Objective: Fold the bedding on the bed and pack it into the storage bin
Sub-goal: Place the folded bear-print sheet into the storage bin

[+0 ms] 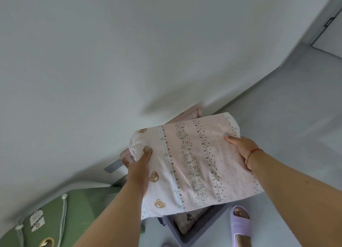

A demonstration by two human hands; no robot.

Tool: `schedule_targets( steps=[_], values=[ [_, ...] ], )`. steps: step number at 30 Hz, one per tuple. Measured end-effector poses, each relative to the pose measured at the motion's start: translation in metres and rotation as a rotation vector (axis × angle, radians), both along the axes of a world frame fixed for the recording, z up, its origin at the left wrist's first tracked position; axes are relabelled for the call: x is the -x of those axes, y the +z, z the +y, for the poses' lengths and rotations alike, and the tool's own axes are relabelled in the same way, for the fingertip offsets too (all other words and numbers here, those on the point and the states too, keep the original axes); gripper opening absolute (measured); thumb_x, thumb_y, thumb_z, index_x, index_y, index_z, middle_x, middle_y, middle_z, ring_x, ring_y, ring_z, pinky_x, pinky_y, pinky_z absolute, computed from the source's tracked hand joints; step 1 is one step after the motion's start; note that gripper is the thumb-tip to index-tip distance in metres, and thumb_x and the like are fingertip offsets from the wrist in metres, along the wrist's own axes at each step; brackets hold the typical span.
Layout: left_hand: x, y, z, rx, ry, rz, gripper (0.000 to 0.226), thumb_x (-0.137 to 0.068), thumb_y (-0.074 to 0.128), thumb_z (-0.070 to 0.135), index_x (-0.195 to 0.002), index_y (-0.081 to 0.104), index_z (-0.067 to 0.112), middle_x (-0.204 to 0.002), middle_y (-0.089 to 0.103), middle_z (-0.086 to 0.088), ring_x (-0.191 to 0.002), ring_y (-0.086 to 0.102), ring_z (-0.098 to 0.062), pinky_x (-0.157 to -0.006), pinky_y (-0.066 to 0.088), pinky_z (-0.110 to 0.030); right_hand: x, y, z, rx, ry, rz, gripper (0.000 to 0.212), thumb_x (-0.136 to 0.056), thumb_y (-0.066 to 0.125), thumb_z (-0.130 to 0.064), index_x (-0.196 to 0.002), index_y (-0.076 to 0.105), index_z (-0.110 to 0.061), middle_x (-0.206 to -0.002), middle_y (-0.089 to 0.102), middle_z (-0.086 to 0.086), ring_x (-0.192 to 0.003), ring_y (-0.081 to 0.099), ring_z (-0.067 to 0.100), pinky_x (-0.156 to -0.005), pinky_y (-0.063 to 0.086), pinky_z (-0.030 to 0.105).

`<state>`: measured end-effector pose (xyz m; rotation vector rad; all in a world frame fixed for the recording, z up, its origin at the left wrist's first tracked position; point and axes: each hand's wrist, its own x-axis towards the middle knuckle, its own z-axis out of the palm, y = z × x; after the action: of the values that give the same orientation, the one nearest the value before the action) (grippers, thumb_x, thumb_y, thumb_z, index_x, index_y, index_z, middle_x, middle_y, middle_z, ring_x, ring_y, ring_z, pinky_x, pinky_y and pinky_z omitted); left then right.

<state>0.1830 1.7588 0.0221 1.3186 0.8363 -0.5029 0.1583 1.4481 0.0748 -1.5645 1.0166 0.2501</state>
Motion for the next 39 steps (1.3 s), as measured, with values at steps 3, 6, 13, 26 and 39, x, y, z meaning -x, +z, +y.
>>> schedule_targets(
  steps=[3, 6, 13, 26, 39],
  values=[
    [-0.010, -0.026, -0.008, -0.029, 0.091, -0.012, 0.123, -0.040, 0.079, 0.074, -0.146, 0.027, 0.041, -0.117, 0.068, -0.002, -0.099, 0.067, -0.029, -0.088, 0.053, -0.048, -0.033, -0.036, -0.003, 0.007, 0.038, -0.037, 0.050, -0.082, 0.070, -0.035, -0.123, 0.058, -0.009, -0.083, 0.061, -0.001, -0.076, 0.057, 0.015, -0.081, 0.040, 0.031],
    [-0.016, -0.062, -0.019, 0.000, 0.178, -0.040, 0.113, -0.053, 0.077, 0.067, -0.149, 0.030, 0.030, -0.124, 0.065, -0.005, -0.100, 0.067, -0.027, -0.068, 0.059, -0.036, -0.057, -0.080, -0.009, 0.012, 0.106, -0.061, 0.047, -0.085, 0.067, -0.036, -0.126, 0.057, -0.015, -0.079, 0.062, -0.002, -0.087, 0.061, 0.023, -0.084, 0.043, 0.030],
    [-0.001, -0.175, -0.046, -0.078, 0.345, 0.016, 0.035, -0.088, 0.062, 0.048, -0.116, 0.060, 0.026, -0.101, 0.069, -0.008, -0.090, 0.067, -0.029, -0.066, 0.057, -0.035, -0.088, -0.211, -0.028, 0.104, 0.262, 0.096, 0.068, -0.080, 0.065, -0.054, -0.137, 0.047, -0.021, -0.045, 0.055, -0.011, -0.038, 0.051, 0.005, -0.075, 0.042, 0.030],
    [0.043, -0.364, -0.090, -0.304, 0.275, 0.373, 0.074, -0.089, 0.034, 0.071, -0.128, 0.057, 0.012, -0.118, 0.064, -0.013, -0.106, 0.059, -0.033, -0.098, 0.044, -0.041, -0.098, -0.386, -0.067, 0.261, 0.610, 0.271, 0.060, -0.093, 0.050, -0.047, -0.143, 0.038, -0.015, -0.139, 0.048, 0.011, -0.124, 0.046, 0.032, -0.099, 0.035, 0.034],
    [0.026, -0.385, -0.125, -1.292, -0.763, -0.232, 0.068, -0.095, 0.023, 0.055, -0.145, 0.041, 0.014, -0.145, 0.043, -0.018, -0.135, 0.033, -0.033, -0.114, 0.007, -0.050, -0.067, -0.417, -0.013, 0.968, 1.222, 0.197, 0.069, -0.091, 0.015, -0.063, -0.147, -0.016, -0.038, -0.158, -0.009, 0.001, -0.146, -0.008, 0.026, -0.114, 0.001, 0.060]
  ],
)
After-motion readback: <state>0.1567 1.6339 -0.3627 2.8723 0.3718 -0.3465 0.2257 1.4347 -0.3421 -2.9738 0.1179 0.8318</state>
